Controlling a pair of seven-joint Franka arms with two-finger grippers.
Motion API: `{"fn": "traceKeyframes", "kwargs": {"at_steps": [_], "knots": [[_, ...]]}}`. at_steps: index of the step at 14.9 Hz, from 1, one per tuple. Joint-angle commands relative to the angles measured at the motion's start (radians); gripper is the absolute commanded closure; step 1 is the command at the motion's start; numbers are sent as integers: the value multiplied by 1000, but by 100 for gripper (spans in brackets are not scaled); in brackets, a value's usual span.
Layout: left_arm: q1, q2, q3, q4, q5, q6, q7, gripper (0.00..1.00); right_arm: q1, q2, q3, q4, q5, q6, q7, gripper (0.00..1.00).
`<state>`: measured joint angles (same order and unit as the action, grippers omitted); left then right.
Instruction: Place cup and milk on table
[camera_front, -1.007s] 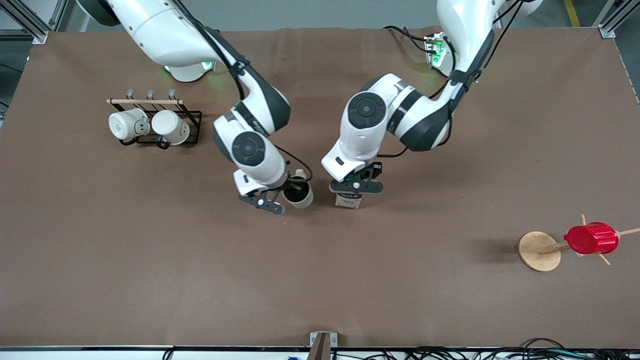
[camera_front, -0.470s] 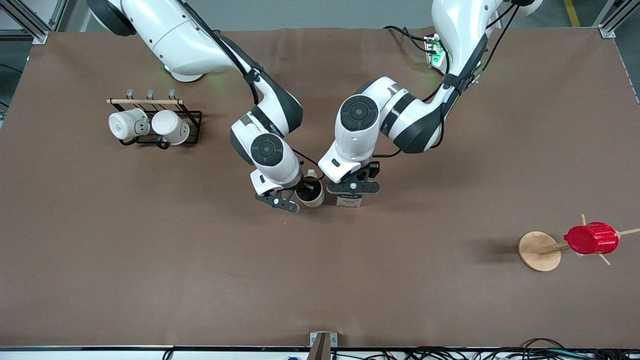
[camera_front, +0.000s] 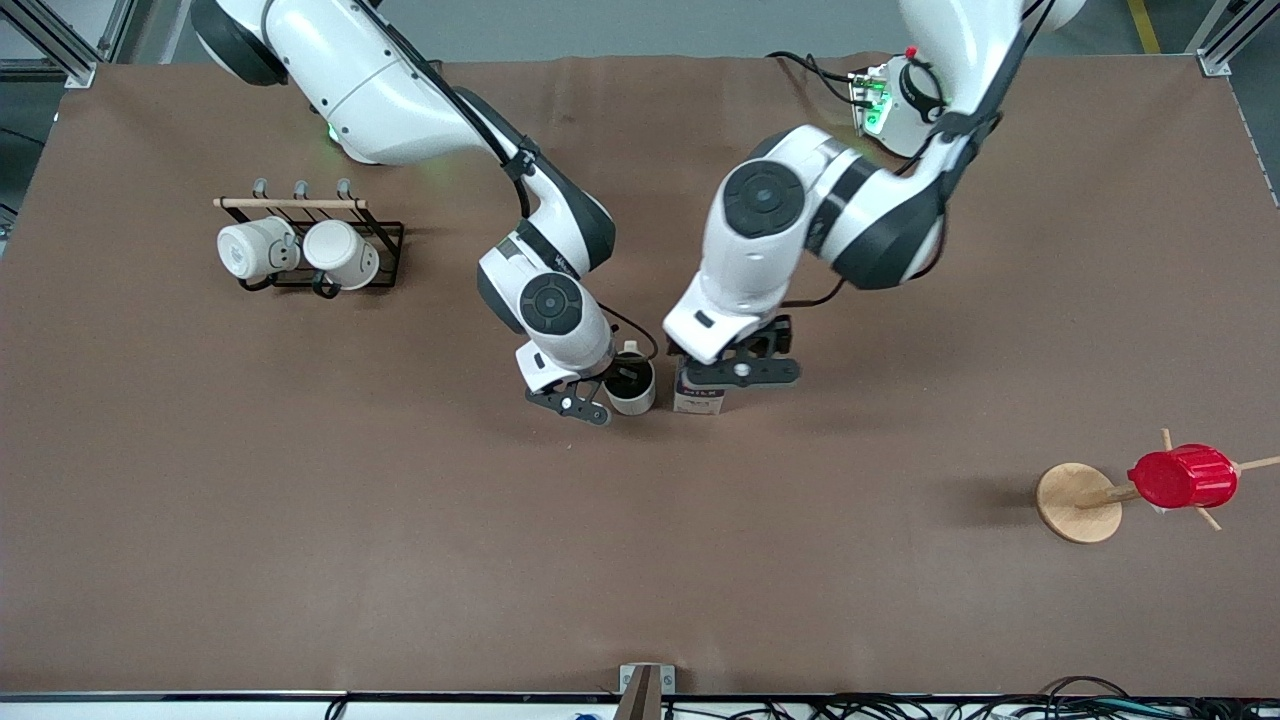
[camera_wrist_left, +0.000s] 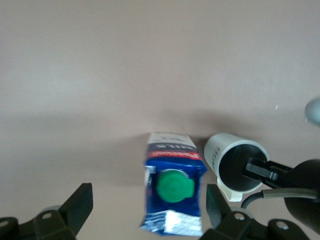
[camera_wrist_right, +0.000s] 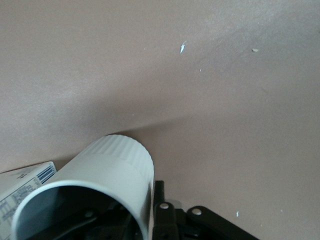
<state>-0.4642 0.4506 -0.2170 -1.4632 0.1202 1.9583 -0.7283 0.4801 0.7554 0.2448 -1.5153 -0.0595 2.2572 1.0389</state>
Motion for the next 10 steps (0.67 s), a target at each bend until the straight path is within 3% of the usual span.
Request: {"fn": "traceKeyframes", "kwargs": {"at_steps": [1, 2, 3, 4, 7, 10], "knots": [[64, -87, -4, -19, -34, -59, 23, 0, 0, -1, 1, -6, -31, 10, 16, 47], [81, -110, -4, -26, -33, -96, 35, 0, 0, -1, 1, -6, -31, 10, 16, 22], [119, -134, -4, -45, -33, -111, 64, 0, -6, -5, 1, -6, -31, 4, 16, 8], [154, -166, -5, -71, -34, -113, 116, 0, -12, -11, 1, -6, -31, -2, 15, 0], [257, -257, -7, -141, -75, -113, 269, 0, -43, -97, 2, 3, -30, -100, 13, 0], [338, -337, -5, -209, -100, -121, 403, 0, -95, -243, -4, -3, -36, -212, 13, 0]]}}
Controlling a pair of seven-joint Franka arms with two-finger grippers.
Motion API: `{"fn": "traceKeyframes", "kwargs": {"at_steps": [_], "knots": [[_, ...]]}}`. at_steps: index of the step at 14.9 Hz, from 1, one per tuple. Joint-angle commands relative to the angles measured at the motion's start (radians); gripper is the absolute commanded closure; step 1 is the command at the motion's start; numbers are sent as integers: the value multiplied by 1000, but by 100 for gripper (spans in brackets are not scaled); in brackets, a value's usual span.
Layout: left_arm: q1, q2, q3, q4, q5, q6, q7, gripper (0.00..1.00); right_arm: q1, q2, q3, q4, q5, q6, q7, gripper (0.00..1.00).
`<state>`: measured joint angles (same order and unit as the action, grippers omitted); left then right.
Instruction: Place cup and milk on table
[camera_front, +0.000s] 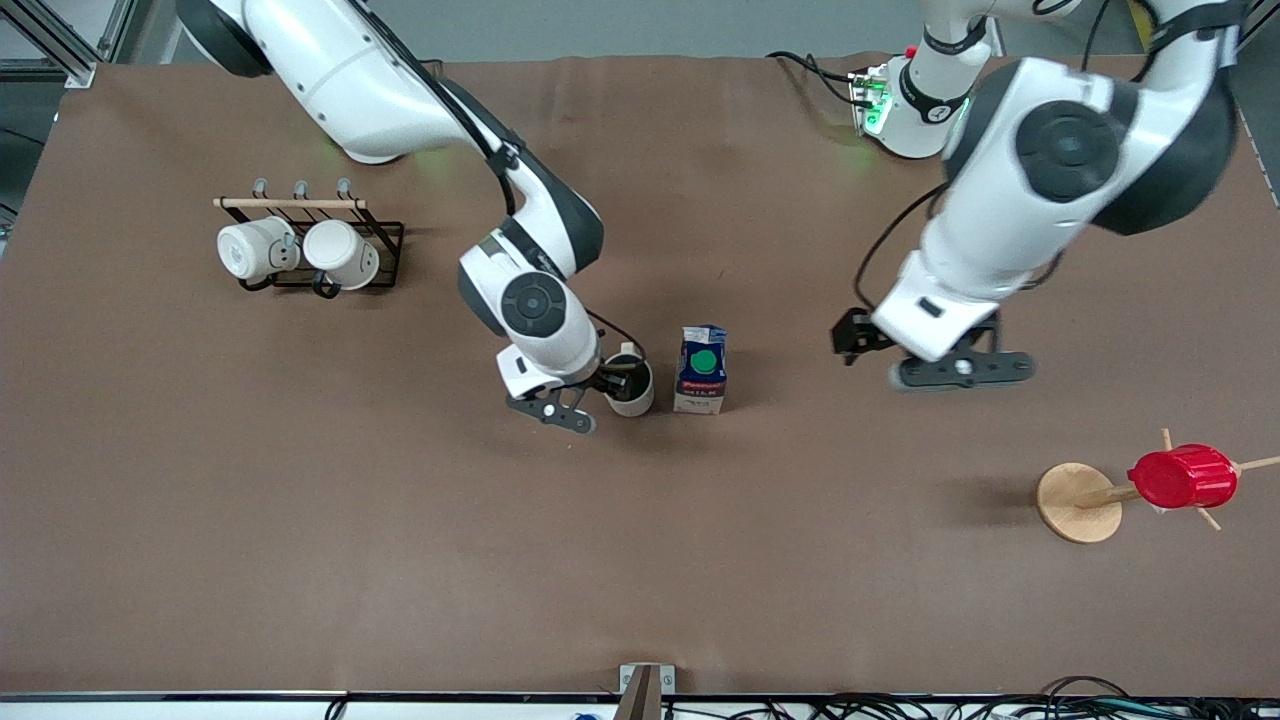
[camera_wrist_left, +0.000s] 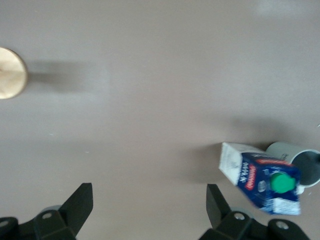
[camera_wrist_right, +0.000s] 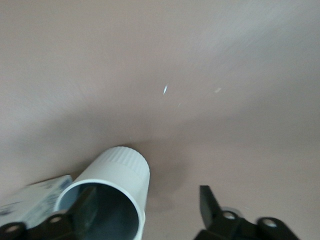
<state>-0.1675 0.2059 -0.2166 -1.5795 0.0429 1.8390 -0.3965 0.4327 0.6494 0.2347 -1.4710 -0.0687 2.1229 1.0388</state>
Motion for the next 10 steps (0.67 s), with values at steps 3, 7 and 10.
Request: {"fn": "traceKeyframes", "kwargs": {"at_steps": [3, 7, 10], "knots": [[97, -138, -7, -128, -23, -3, 151, 0, -202, -276, 14, -51, -144, -204, -32, 0], [106, -175, -3, -116, -23, -40, 140, 0, -431, -414, 25, -49, -140, -283, -388, 0], [134, -200, 3, -106, -31, -47, 162, 0, -482, -497, -47, -45, -99, -363, -569, 0]]}}
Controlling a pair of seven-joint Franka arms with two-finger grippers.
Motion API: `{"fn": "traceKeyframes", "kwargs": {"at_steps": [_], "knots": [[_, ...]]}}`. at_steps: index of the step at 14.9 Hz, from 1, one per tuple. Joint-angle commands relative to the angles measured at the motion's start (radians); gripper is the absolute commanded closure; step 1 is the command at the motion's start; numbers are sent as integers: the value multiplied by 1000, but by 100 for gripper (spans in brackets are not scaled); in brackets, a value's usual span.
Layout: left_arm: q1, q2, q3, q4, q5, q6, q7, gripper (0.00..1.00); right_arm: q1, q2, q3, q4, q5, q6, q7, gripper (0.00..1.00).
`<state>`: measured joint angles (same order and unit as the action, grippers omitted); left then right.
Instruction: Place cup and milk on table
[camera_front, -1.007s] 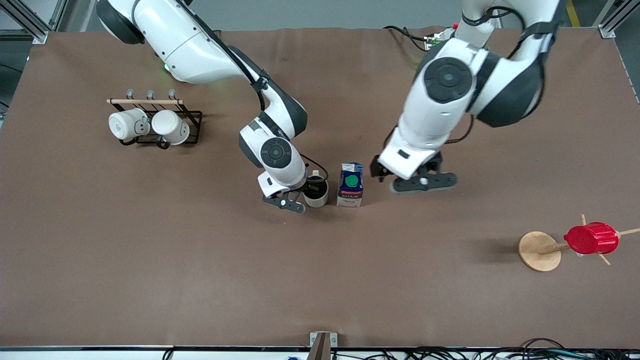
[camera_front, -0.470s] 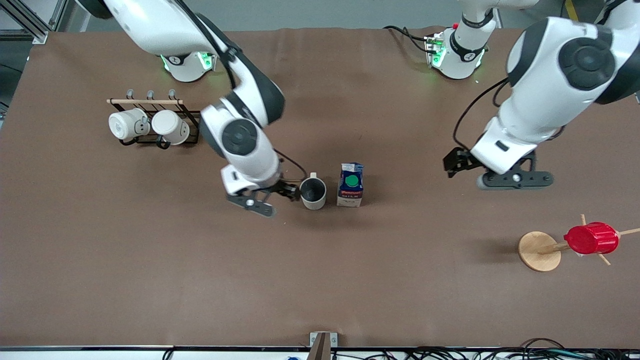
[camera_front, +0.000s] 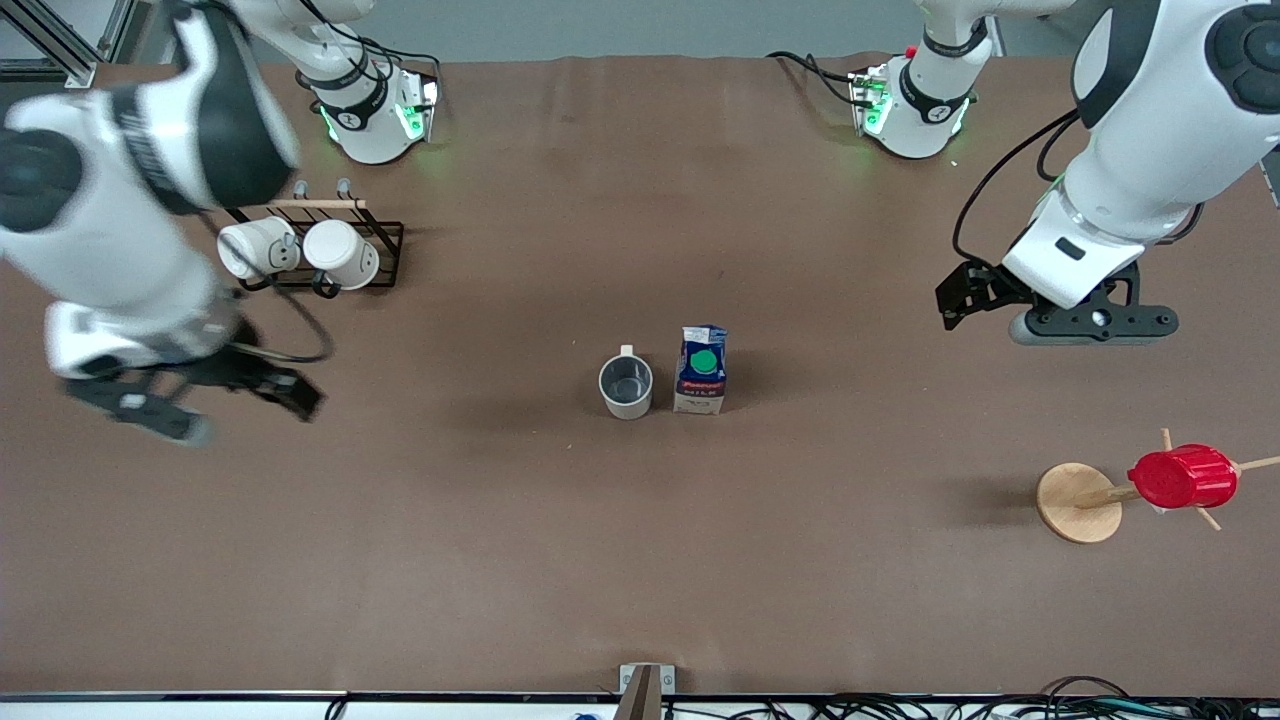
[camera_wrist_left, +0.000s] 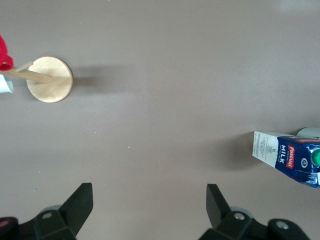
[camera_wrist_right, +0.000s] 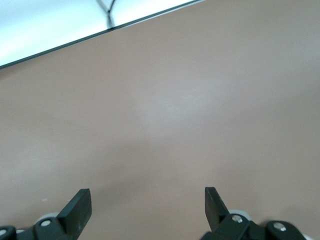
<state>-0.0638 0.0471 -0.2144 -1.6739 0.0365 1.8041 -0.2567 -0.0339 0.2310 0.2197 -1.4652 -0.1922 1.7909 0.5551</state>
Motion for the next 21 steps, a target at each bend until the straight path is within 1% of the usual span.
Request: {"fn": "traceKeyframes", "kwargs": {"at_steps": [1, 2, 3, 4, 6, 8, 10, 12, 14, 16, 18, 21], "knots": [[38, -39, 1, 15, -45, -15, 20, 0, -12, -117, -96, -53, 90, -54, -172, 0], [39, -30, 3, 46, -59, -41, 19, 0, -11, -148, -147, -53, 135, -91, -260, 0], [41, -23, 3, 77, -55, -61, 20, 0, -9, -172, -181, -53, 148, -128, -321, 0], [41, -15, 3, 89, -55, -77, 22, 0, -11, -197, -206, -52, 148, -161, -363, 0], [41, -16, 3, 105, -61, -101, 30, 0, -11, -228, -232, -46, 148, -221, -412, 0], [41, -12, 3, 137, -60, -143, 31, 0, -23, -240, -234, -46, 148, -251, -432, 0], [61, -16, 15, 141, -70, -164, 56, 1, -37, -239, -227, -46, 152, -242, -434, 0], [36, -26, 71, 132, -96, -177, 106, 1, -38, -239, -229, -46, 154, -240, -435, 0], [-37, -36, 159, 128, -96, -190, 116, 1, -44, -239, -227, -46, 163, -249, -437, 0], [-50, -38, 168, 126, -90, -190, 117, 2, -49, -239, -224, -46, 192, -252, -435, 0], [-50, -55, 168, 106, -86, -187, 117, 1, -44, -239, -226, -46, 194, -252, -435, 0], [-39, -53, 164, 106, -83, -187, 116, 1, -41, -239, -226, -46, 194, -252, -435, 0]]}}
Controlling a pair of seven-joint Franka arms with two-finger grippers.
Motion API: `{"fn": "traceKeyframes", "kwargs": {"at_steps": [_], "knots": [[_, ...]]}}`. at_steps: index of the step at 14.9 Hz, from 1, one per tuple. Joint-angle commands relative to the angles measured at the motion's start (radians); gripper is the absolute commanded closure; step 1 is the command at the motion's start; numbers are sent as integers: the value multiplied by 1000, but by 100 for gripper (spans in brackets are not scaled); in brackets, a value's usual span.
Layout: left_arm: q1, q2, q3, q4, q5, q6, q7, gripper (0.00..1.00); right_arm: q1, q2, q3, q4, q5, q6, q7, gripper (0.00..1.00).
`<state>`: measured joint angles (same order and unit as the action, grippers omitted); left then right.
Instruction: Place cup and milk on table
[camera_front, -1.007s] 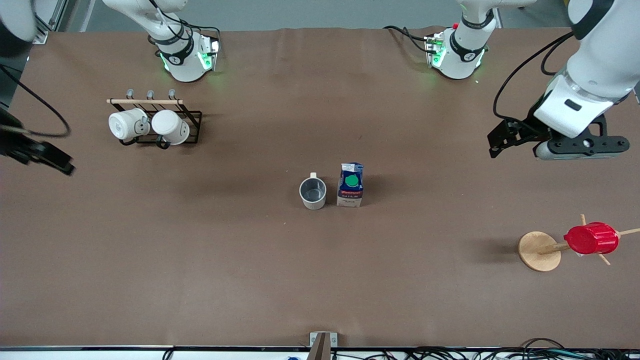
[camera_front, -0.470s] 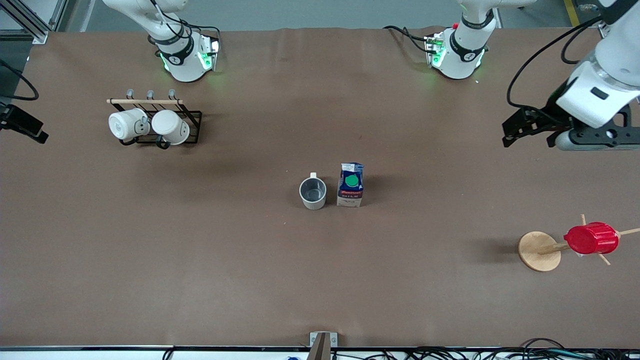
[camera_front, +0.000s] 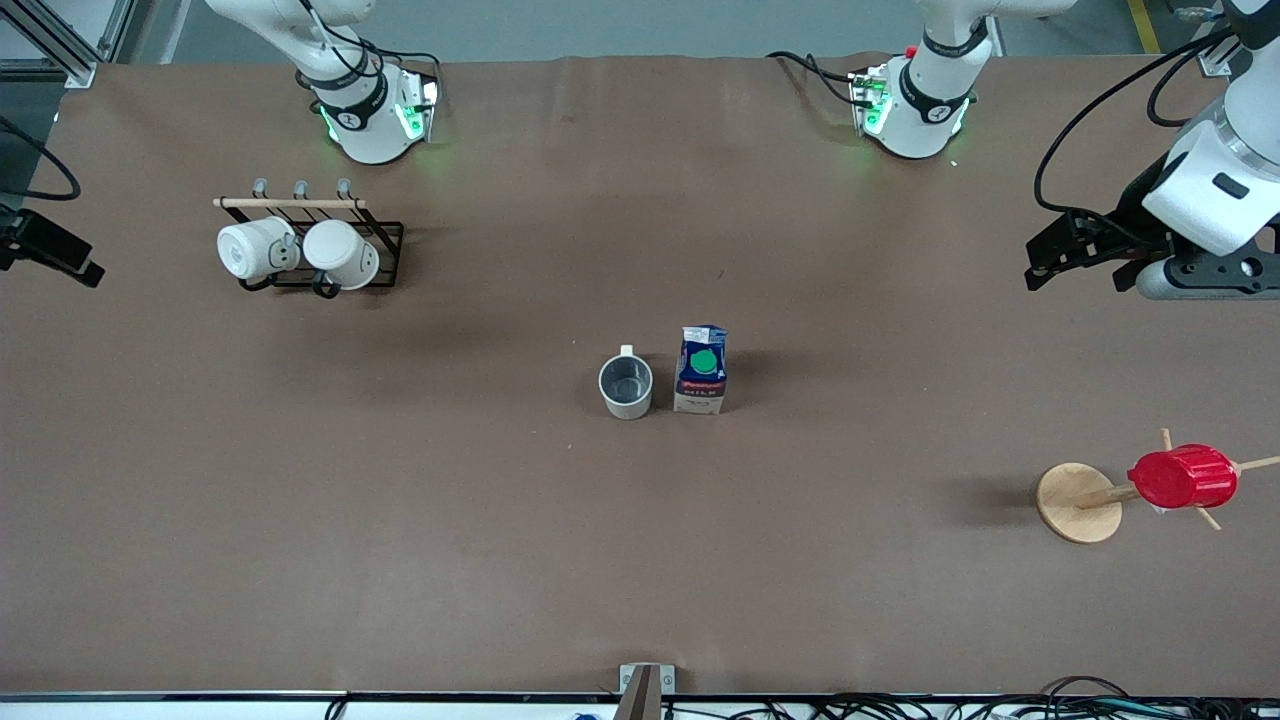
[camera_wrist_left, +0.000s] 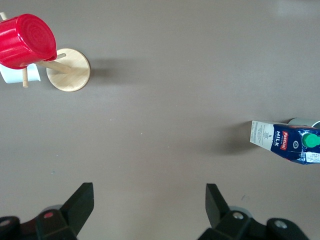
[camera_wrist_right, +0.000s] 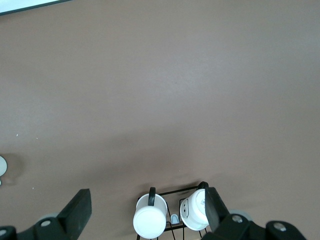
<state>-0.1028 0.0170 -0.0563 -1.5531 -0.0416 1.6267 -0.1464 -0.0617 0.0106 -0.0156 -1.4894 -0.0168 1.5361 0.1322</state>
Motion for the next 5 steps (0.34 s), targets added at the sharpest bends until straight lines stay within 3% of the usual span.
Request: {"fn": "traceKeyframes", "kwargs": {"at_steps": [1, 5], "knots": [[0, -20, 6, -15, -4, -8, 4, 1, -12, -18, 9, -22, 18, 2, -13, 0], [-5, -12, 6, -8, 0, -8, 2, 1, -12, -18, 9, -22, 18, 1, -14, 0]]}}
